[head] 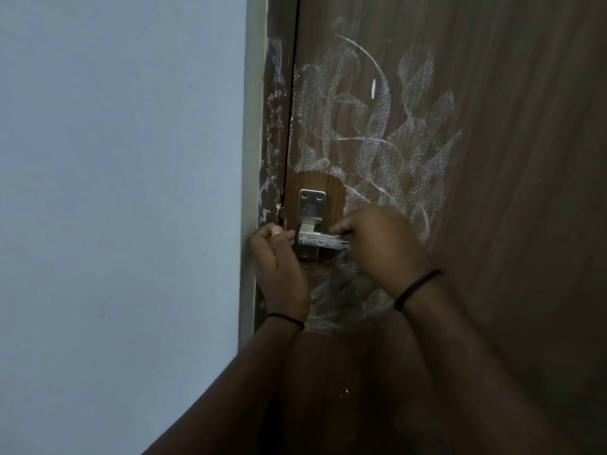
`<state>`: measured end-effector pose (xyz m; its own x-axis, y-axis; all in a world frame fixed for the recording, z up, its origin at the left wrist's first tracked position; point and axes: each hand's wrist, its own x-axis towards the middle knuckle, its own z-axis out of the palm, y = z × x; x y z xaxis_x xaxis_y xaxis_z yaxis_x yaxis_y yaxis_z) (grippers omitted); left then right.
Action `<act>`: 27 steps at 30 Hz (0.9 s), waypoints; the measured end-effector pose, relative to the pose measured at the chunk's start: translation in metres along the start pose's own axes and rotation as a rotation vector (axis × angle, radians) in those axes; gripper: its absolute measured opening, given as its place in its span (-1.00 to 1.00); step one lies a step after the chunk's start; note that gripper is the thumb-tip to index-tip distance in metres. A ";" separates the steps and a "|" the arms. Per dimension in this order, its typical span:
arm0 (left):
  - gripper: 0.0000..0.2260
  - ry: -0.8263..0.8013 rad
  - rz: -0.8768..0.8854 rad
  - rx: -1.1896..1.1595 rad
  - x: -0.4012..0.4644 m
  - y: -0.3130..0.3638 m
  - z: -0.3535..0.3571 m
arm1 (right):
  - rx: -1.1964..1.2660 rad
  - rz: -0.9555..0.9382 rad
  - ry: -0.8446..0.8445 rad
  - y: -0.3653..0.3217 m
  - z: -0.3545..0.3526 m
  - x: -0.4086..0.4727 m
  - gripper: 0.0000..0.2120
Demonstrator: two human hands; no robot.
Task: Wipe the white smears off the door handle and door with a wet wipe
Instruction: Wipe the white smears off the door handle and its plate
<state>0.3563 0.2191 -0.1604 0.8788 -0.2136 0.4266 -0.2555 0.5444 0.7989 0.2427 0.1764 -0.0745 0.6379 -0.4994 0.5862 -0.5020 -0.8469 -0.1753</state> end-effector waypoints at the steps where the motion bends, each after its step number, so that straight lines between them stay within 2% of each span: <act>1: -0.76 0.009 -0.003 -0.002 0.000 0.000 0.001 | 0.000 -0.047 0.006 -0.012 0.007 -0.001 -0.69; 5: -0.71 0.003 -0.025 0.008 0.002 0.000 -0.003 | 0.019 -0.132 0.055 -0.032 0.025 -0.002 -0.71; 11: -0.69 -0.002 -0.033 0.023 0.001 0.001 -0.006 | -0.097 0.097 0.095 0.011 0.002 -0.016 -0.61; 13: -0.70 0.032 -0.030 0.023 -0.001 0.000 -0.003 | -0.141 0.067 0.116 0.004 0.008 -0.016 -0.65; 17: -0.71 0.040 -0.028 0.006 -0.001 -0.001 -0.002 | -0.033 -0.025 0.101 -0.018 0.025 -0.008 -0.66; 21: -0.71 -0.013 -0.039 0.032 0.001 0.002 -0.009 | 0.263 0.089 0.066 0.004 0.016 -0.005 -0.68; 25: -0.70 -0.017 -0.041 0.057 -0.003 0.007 -0.010 | 0.738 0.301 -0.021 0.039 0.002 -0.010 -0.61; 27: -0.70 -0.022 -0.036 0.063 -0.004 0.008 -0.010 | 0.948 0.336 -0.069 0.050 0.004 -0.012 -0.59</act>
<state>0.3543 0.2327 -0.1599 0.8790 -0.2502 0.4060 -0.2493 0.4845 0.8385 0.2119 0.1397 -0.0933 0.5959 -0.7233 0.3489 -0.0099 -0.4410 -0.8975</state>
